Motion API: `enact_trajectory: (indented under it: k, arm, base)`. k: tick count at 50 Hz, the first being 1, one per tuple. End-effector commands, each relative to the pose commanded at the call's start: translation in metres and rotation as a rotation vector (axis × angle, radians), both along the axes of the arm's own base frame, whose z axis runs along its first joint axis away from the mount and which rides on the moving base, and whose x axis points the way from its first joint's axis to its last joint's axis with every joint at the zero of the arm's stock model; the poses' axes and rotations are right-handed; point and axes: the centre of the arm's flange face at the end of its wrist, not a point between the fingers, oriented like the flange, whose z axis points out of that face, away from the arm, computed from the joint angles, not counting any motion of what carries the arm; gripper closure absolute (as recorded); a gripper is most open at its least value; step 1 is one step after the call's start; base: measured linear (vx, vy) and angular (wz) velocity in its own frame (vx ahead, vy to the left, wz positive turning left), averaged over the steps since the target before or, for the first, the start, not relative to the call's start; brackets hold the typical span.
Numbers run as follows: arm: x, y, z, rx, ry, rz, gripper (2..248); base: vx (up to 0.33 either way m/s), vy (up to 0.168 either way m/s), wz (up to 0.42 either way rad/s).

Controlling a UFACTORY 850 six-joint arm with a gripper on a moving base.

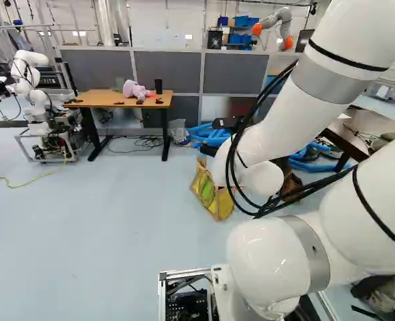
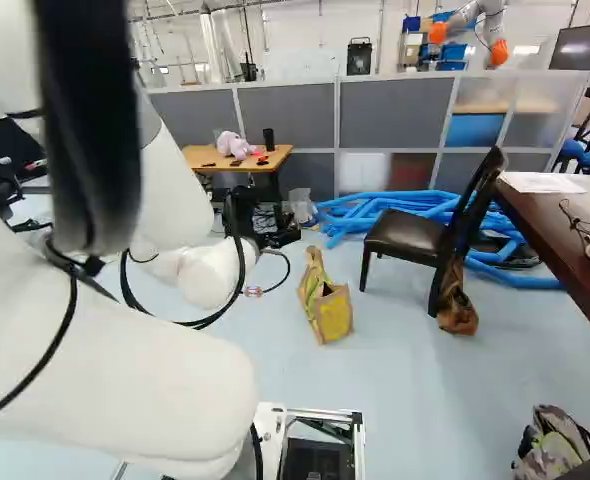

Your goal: Pick up the bag on the ground and place it on the table

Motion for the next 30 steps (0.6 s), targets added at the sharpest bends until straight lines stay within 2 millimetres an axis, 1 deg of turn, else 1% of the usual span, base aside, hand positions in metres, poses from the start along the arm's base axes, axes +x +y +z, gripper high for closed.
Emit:
enact_trajectory:
  k: [30]
  arm:
    - [0.0000,0.0000,0.0000,0.000,0.000,0.000,3]
  base:
    - [0.153,0.000,-0.016]
